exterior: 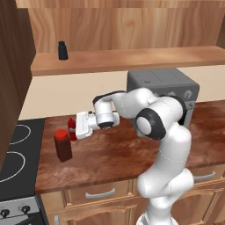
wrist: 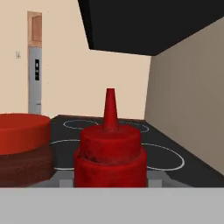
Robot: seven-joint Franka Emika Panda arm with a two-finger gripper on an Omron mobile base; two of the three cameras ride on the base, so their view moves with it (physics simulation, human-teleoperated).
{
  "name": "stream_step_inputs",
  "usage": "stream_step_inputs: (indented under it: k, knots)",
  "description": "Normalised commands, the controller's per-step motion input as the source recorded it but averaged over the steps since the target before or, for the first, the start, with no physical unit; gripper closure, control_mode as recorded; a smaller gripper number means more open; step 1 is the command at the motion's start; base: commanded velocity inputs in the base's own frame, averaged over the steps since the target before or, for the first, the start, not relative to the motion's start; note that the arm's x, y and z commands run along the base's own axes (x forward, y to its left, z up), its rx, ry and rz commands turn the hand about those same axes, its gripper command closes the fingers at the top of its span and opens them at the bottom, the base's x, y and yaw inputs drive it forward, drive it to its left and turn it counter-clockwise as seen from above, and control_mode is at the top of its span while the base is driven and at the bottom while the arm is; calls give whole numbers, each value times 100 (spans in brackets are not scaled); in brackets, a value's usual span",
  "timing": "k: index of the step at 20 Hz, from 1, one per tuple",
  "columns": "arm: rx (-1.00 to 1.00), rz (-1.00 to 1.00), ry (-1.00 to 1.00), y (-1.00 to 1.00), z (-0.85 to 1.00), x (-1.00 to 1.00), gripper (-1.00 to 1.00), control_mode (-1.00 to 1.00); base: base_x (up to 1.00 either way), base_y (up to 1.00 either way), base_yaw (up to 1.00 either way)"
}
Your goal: Collect the paprika, ketchup, and shaker from the cabinet and place them next to the stove.
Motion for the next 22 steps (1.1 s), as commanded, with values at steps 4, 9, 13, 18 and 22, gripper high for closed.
stream_step_inputs:
  k: [4,9,13,18,22]
  knots:
    - [0,1,4,12,-18,30,100,-100,0,0,0]
    - [0,1,7,10,-19,12,100,-100,0,0,0]
    - [0,0,5,1,-23,3,100,-100,0,0,0]
    - [0,0,0,2,-20,8,100,-100,0,0,0]
    - [0,0,0,13,-17,0,100,-100,0,0,0]
